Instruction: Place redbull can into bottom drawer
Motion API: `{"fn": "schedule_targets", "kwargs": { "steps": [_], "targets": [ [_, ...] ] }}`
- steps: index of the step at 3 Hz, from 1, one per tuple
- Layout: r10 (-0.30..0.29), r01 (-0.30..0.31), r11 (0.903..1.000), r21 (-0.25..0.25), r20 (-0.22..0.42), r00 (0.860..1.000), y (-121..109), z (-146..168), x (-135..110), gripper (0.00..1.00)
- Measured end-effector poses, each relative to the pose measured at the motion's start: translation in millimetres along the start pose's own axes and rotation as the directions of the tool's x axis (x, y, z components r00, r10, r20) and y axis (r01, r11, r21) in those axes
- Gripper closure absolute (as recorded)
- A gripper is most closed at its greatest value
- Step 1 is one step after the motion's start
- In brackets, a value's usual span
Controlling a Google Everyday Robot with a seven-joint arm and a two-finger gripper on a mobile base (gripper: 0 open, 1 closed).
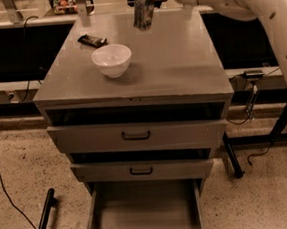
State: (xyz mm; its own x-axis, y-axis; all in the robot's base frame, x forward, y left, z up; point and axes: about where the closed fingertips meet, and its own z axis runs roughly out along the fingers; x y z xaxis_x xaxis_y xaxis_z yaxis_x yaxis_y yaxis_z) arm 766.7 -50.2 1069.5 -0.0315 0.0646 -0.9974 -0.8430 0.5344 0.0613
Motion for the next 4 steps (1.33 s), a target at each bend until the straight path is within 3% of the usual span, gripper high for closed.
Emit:
{"fn": "schedule_targets", "kwargs": {
  "steps": [1,2,3,4],
  "targets": [
    [0.077,-0.079,0.996,-0.042,-0.048,0.996,15.6,-65.4,67.1,1.0],
    [0.077,-0.079,0.996,-0.042,-0.048,0.996,15.6,-65.4,67.1,1.0],
    [0.025,-0.033,0.9891,-0.144,-0.057,0.998,45.9,-64.5,69.4,1.0],
    [-0.067,0.035,0.9467,-0.32,-0.089,0.994,117.5,-74.1,75.3,1.0]
  ]
}}
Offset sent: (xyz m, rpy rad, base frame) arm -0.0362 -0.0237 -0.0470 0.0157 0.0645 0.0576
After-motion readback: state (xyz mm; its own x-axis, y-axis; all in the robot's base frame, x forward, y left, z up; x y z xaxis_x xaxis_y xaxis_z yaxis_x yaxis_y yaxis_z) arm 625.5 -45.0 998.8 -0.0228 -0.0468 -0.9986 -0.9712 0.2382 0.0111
